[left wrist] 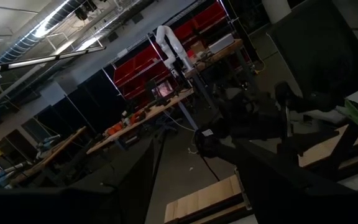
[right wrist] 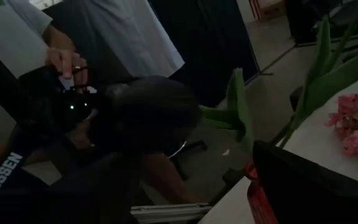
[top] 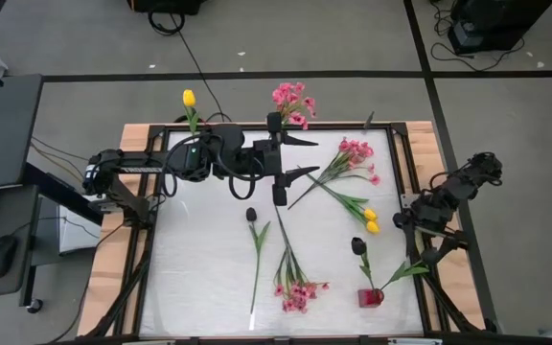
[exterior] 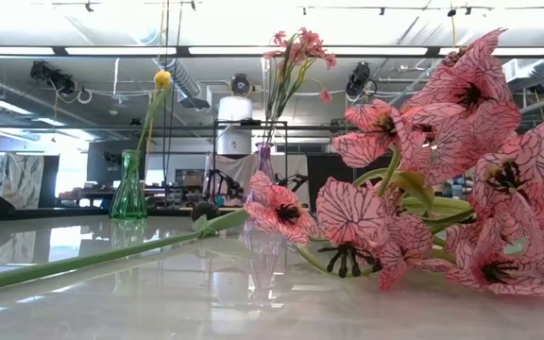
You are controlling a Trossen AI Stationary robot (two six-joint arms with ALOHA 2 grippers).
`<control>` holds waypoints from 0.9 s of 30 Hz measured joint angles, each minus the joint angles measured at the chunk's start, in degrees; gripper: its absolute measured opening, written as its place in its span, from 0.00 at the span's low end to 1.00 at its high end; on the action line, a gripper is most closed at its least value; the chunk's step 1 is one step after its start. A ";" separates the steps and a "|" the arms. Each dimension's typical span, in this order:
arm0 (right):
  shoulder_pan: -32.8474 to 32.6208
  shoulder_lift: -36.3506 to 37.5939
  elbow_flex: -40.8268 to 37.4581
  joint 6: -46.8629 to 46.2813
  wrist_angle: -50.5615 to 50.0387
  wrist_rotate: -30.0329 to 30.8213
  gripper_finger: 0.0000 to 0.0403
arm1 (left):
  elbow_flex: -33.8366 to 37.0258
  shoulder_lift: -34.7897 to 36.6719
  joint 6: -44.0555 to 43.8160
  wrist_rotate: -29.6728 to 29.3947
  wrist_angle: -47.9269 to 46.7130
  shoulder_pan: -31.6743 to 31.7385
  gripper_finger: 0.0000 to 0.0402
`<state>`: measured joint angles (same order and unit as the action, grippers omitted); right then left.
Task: Sort flowers into vase by color
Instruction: Put the top yellow flower into the green vase
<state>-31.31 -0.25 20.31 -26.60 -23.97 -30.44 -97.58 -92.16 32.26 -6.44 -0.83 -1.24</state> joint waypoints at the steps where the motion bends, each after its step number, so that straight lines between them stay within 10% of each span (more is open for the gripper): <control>1: 0.00 0.00 0.18 0.04 -0.03 -0.04 0.78 | 0.00 0.00 0.00 0.01 -0.01 0.00 0.58; 27: 0.00 -0.04 7.62 0.82 -0.09 -1.58 0.78 | 0.00 0.00 -0.01 0.00 -0.03 -0.01 0.58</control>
<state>-31.31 -0.30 27.92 -25.78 -24.06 -32.03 -97.58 -92.16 32.25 -6.44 -0.87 -1.26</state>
